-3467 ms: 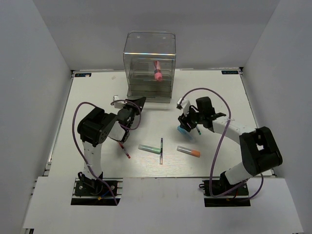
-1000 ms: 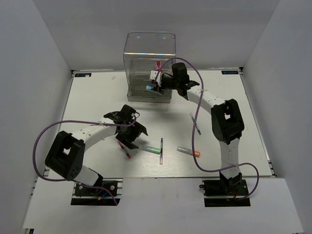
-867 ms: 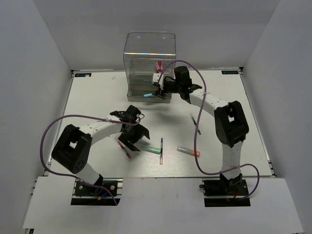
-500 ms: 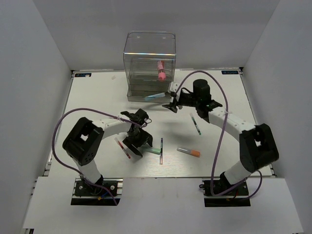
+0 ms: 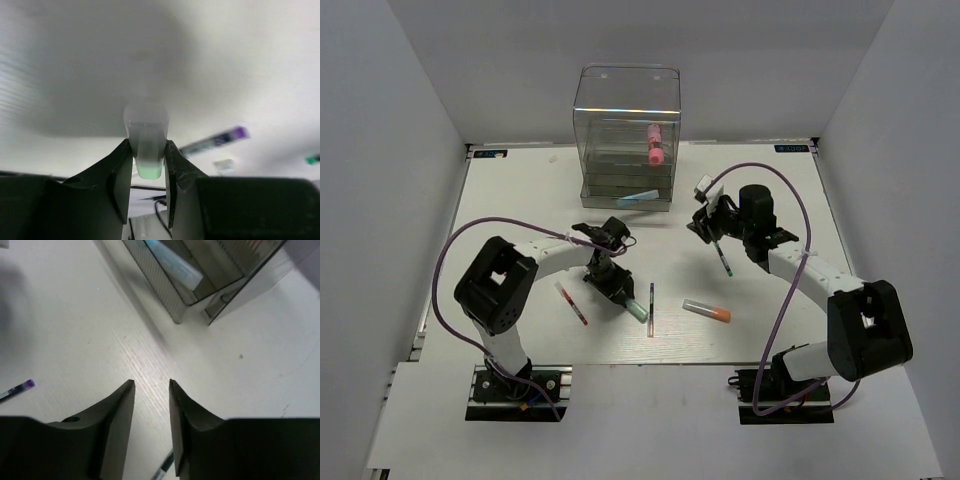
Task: Sort the stationery into containers
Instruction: Pick up the stationery from the center of the board.
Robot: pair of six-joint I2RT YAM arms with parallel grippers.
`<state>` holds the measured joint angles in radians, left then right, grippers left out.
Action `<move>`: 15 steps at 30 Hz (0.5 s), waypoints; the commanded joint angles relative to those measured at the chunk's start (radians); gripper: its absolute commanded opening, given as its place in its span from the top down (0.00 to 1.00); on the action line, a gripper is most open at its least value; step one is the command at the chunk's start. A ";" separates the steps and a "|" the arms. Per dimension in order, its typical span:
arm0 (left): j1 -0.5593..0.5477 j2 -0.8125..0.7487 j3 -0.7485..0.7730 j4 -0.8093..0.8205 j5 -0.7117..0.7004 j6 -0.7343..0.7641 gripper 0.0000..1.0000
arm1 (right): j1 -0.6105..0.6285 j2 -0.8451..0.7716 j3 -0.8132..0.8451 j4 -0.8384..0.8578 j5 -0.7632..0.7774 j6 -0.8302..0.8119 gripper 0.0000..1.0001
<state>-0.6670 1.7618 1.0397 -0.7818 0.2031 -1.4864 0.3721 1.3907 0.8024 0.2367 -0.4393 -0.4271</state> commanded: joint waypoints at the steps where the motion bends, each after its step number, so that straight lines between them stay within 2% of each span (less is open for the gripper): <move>1: 0.004 -0.067 0.104 0.035 -0.097 0.001 0.96 | -0.021 -0.033 -0.005 -0.103 -0.045 -0.002 0.64; 4: 0.017 -0.116 0.183 0.065 -0.172 0.034 0.99 | -0.032 -0.036 -0.006 -0.227 -0.108 -0.071 0.74; 6: 0.026 -0.134 0.270 0.104 -0.258 0.043 0.99 | -0.033 -0.036 -0.012 -0.312 -0.148 -0.125 0.74; 12: 0.047 -0.091 0.411 0.170 -0.396 0.043 0.99 | -0.035 -0.055 -0.048 -0.352 -0.194 -0.150 0.71; 15: 0.070 -0.039 0.471 0.183 -0.432 -0.021 0.99 | -0.035 -0.061 -0.055 -0.364 -0.203 -0.167 0.70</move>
<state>-0.6170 1.6951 1.4647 -0.6262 -0.1291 -1.4673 0.3405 1.3685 0.7525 -0.0910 -0.5930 -0.5602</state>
